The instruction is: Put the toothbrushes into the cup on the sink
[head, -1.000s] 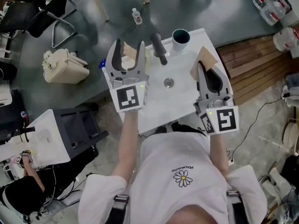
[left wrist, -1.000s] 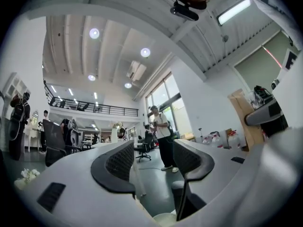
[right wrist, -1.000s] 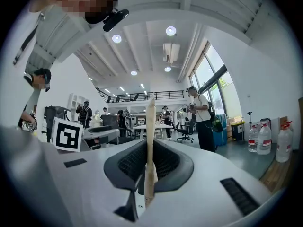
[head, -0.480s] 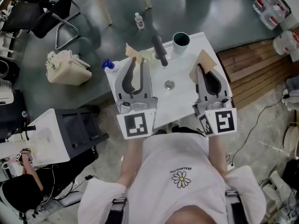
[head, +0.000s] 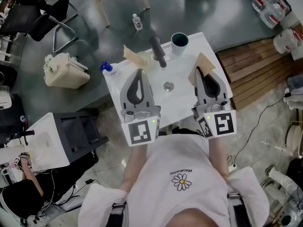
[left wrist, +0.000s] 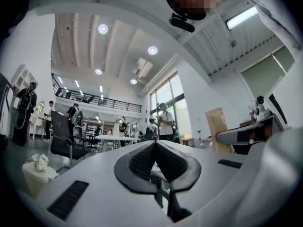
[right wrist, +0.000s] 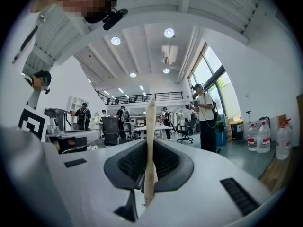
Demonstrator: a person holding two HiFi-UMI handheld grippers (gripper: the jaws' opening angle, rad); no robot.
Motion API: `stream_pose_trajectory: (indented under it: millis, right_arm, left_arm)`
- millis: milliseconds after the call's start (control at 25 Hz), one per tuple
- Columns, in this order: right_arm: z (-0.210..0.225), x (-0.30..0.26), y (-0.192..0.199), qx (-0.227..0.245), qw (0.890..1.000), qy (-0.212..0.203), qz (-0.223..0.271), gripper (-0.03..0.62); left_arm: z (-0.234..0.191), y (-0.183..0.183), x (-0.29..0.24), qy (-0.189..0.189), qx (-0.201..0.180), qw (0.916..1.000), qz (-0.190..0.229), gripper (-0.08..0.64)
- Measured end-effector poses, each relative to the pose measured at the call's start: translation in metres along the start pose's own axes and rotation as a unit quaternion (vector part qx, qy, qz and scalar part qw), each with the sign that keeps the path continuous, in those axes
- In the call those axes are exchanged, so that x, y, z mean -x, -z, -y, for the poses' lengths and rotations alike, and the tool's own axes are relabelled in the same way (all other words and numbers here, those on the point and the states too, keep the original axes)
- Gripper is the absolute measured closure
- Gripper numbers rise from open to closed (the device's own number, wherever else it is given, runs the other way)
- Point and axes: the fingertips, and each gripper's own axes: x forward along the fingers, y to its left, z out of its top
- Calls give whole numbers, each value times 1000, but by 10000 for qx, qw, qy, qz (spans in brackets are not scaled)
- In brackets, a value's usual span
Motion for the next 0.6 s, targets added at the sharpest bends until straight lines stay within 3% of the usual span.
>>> stream_pose_trajectory:
  millis: [600]
  right_arm:
    - [10,-23,-16,162,9996,-90,189,566]
  left_arm:
    - [-12,-4,-7,-23,-15,10000,-28,545]
